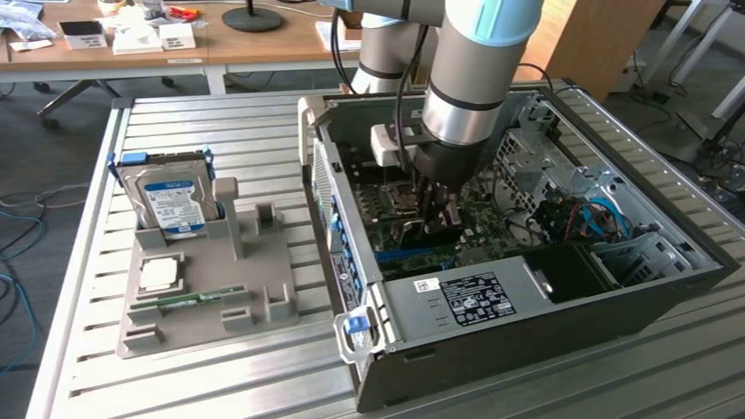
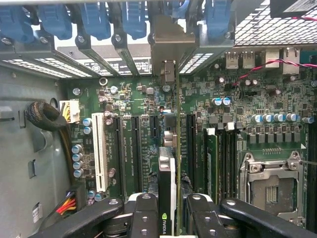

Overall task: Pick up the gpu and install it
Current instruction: 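Insert the gpu into the slot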

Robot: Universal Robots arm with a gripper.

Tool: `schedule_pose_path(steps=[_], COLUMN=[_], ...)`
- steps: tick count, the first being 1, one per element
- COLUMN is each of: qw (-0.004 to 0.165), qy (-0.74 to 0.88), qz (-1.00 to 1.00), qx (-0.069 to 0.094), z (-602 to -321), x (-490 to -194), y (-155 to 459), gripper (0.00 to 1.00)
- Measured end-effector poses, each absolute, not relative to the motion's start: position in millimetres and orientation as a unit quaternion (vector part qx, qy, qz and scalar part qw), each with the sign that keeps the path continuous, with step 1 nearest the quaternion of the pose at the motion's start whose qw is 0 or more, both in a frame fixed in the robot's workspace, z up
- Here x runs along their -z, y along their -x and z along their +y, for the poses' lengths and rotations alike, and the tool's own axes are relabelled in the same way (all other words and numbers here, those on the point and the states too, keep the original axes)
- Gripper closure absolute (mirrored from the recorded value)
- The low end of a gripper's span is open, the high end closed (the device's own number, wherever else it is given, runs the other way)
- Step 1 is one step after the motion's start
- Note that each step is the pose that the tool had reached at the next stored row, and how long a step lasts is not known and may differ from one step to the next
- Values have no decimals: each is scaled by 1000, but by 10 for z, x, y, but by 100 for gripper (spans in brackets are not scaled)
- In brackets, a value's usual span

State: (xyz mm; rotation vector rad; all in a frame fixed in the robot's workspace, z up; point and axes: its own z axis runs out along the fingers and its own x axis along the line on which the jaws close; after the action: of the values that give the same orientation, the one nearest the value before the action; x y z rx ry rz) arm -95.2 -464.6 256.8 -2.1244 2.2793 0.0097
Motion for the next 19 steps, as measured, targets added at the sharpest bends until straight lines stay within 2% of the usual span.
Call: schedule_pose_path(steps=[19], qw=[15], qy=[682], qz=[731], qx=[-5], z=[-4645], x=[-2520], y=[958], gripper=[73])
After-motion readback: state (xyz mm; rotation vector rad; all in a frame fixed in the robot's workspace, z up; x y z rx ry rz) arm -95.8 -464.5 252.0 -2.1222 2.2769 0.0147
